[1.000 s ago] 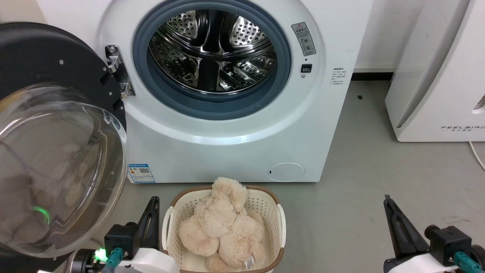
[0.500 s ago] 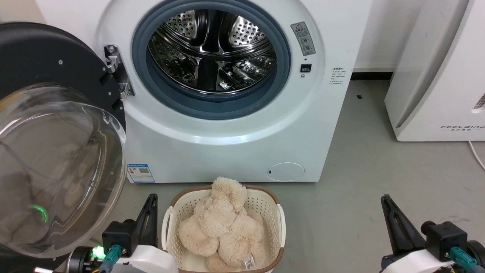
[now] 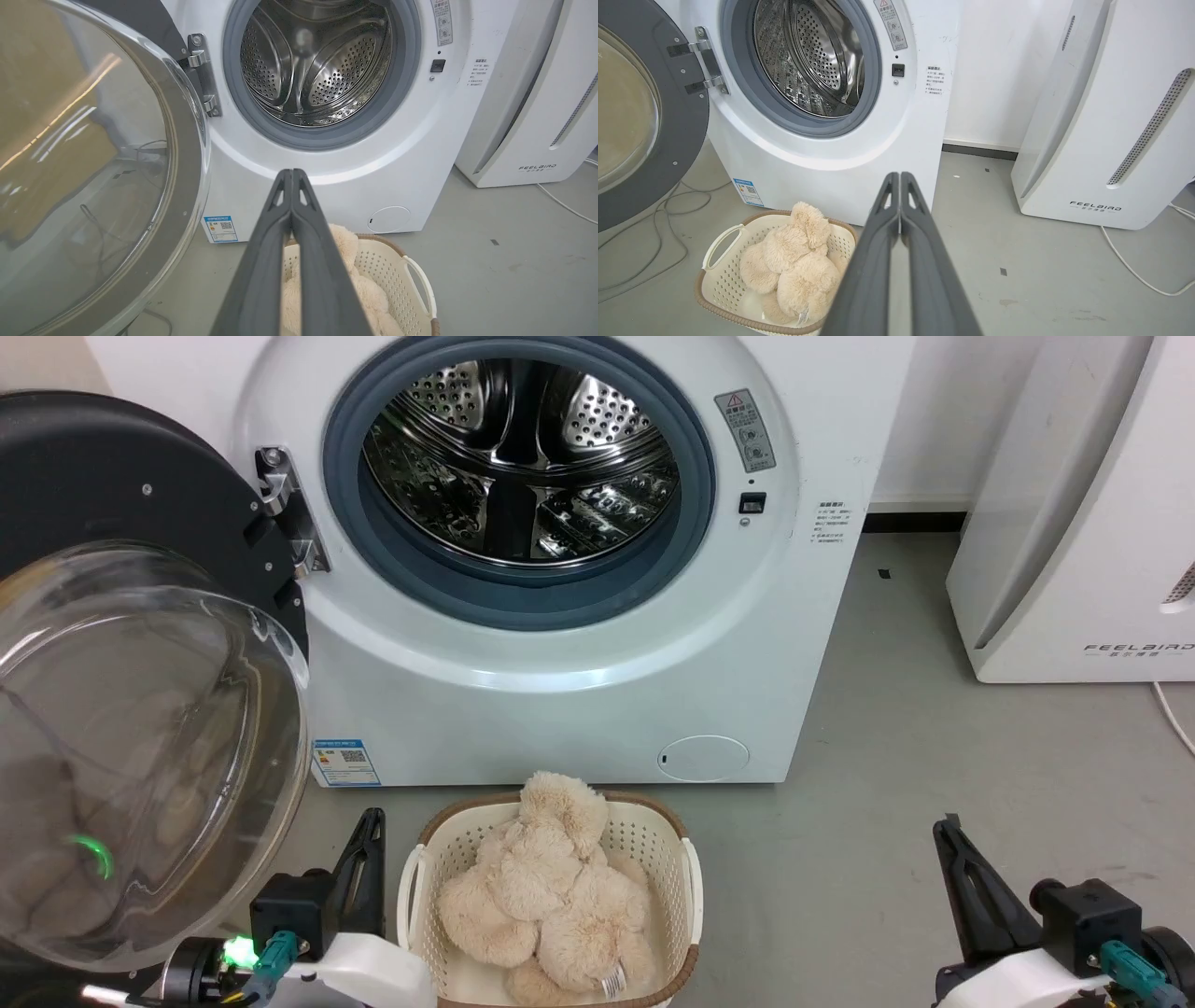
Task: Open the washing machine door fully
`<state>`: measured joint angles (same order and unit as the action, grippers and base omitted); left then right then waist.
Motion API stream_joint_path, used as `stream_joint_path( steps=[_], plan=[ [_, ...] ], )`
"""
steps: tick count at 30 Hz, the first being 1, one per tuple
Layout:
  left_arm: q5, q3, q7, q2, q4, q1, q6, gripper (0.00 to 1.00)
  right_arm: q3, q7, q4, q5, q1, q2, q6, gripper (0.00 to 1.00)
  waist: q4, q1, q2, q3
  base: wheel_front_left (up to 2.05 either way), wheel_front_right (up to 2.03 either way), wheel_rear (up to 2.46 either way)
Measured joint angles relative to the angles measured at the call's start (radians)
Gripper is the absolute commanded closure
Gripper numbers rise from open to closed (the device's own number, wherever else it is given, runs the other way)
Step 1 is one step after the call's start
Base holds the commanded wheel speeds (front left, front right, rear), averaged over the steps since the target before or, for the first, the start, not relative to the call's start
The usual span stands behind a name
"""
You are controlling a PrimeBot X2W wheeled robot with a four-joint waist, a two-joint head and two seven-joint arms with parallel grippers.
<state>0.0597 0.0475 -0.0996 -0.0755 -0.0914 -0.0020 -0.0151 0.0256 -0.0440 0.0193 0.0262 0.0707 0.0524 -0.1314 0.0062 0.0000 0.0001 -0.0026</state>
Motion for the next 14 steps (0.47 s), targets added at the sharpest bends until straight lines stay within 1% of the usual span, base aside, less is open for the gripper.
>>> stream_joint_path(
  steps=[14],
  plan=[
    [-0.015,-0.012,0.026,0.005,0.025,0.000,0.001,1.00,-0.006,0.013,-0.005,-0.001,-0.020,0.000,0.000,1.00,-0.002,0.0000,0.0000,0.001,0.00,0.00,0.00]
  ],
)
